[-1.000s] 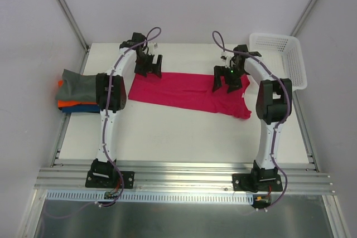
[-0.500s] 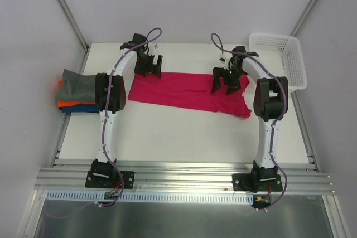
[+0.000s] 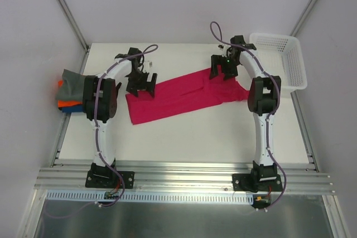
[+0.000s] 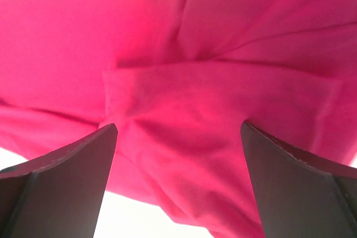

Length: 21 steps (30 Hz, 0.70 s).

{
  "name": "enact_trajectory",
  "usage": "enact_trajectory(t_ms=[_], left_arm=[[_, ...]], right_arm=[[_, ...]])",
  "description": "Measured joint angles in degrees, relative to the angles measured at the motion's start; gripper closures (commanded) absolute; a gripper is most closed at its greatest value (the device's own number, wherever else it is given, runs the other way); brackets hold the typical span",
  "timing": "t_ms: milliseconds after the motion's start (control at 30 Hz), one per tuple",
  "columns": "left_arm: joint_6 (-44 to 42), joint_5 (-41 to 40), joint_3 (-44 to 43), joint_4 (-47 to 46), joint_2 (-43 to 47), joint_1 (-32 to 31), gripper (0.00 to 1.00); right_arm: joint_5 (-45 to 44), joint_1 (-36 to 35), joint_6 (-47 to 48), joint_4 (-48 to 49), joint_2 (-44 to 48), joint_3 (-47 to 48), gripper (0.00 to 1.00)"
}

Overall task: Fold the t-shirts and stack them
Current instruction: Rotate the tshirt 80 degrees

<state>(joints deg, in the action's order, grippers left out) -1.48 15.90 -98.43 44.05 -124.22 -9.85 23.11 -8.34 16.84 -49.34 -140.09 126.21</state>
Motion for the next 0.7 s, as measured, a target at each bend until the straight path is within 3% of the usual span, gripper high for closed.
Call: enact_trajectory(t_ms=[200,433,533,700], left_arm=[[0.6,-1.8,8.9,1.3,5.8,-3.1,0.01],[0.5,-5.2,18.1,2.2,14.9,-13.8,0.01],[-0.2,-7.3,17.6,2.9,17.8,-16.0,0.01],[-1.7,-11.4,9.5,3.2,17.9,-13.8,0.01]], right_arm=[[2.2,-0.6,-1.6,2.6,-3.3,7.1,0.03],[4.2,-3.4,-4.3,7.1,-5.9,10.6,0.03],[3.8,-4.4,-4.3,8.1,-4.0,7.5,0.02],[2.6,-4.1,-4.2,8.3,6.6,-5.4,0.01]])
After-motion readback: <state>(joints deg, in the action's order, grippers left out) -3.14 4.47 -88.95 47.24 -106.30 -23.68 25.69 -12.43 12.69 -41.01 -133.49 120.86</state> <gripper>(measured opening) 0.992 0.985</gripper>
